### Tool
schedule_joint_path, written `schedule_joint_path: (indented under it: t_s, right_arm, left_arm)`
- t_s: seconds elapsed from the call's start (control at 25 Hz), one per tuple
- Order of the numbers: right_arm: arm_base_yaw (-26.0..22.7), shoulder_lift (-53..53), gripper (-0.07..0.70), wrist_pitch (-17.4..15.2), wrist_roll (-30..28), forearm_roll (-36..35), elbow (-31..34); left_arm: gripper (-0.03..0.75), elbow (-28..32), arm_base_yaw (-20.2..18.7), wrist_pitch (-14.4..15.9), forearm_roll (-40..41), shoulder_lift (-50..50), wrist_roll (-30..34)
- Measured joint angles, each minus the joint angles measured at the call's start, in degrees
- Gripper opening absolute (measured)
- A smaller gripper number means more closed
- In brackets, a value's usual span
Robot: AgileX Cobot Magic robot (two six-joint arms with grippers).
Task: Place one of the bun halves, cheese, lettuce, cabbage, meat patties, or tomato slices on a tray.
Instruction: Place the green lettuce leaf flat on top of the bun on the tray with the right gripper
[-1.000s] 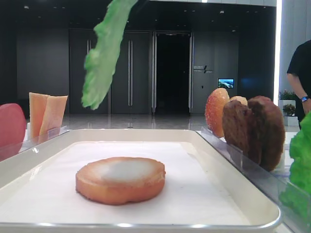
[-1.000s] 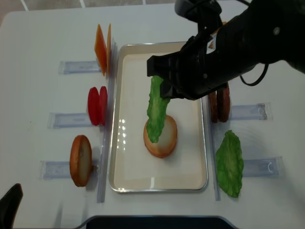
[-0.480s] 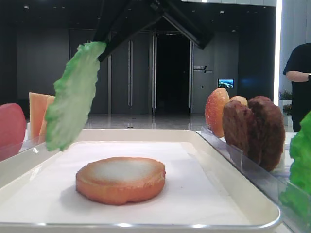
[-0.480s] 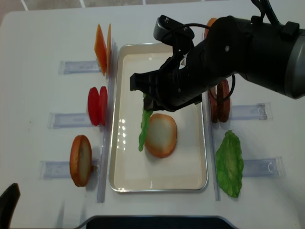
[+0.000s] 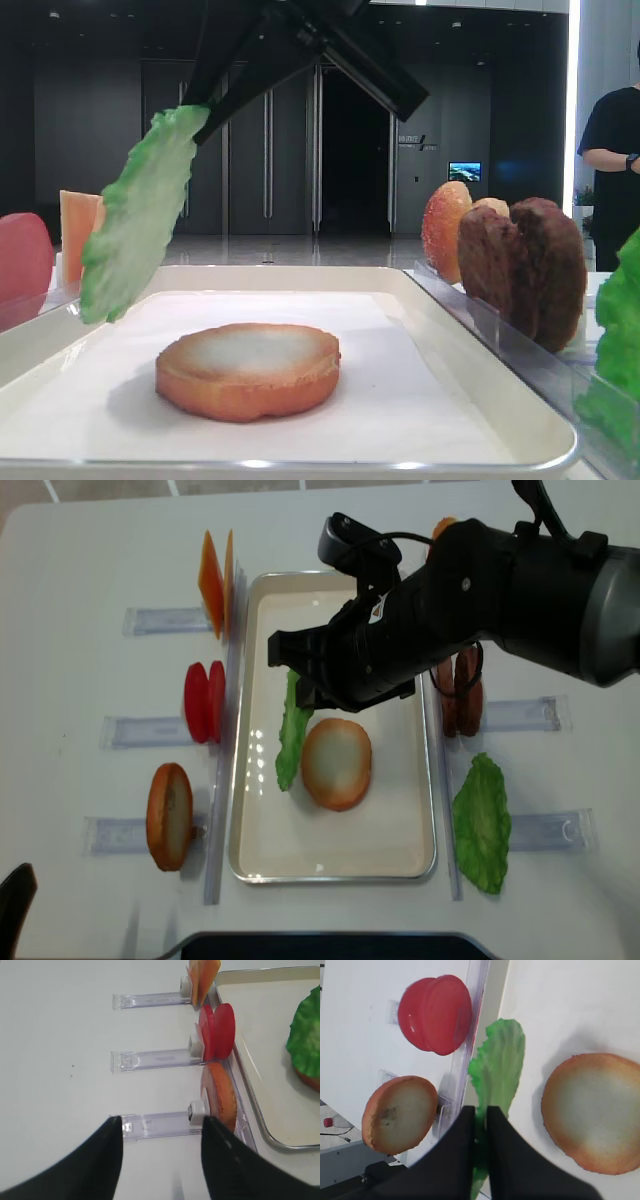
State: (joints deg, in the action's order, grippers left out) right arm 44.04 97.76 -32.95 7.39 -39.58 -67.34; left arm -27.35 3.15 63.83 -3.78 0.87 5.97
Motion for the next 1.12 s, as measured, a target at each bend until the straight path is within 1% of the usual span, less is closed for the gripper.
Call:
schedule_joint_path:
  t_s: [0.28, 0.44, 0.64, 0.96, 1.12]
  right_arm:
    - [0.6, 2.0, 0.062, 0.4, -1.3, -0.7, 0.0]
    - [0.6, 2.4, 0.062, 0.4, -1.5, 0.2, 0.0]
    - [0.6, 2.4, 0.062, -1.2, -0.5, 5.8, 0.0]
    - [0.6, 2.4, 0.062, -1.5, 2.1, 13.6, 0.0]
    - [0.6, 2.4, 0.062, -2.6, 3.8, 17.5, 0.0]
  left_arm:
    - [0.361, 0.0, 0.0, 0.0, 0.0, 0.0, 0.0]
    - [0.360, 0.0, 0.0, 0.0, 0.0, 0.0, 0.0]
    - [0.356, 0.0, 0.0, 0.0, 0.0, 0.0, 0.0]
    - [0.357, 0.0, 0.0, 0.0, 0.0, 0.0, 0.0]
    - [0.357, 0.0, 0.0, 0.0, 0.0, 0.0, 0.0]
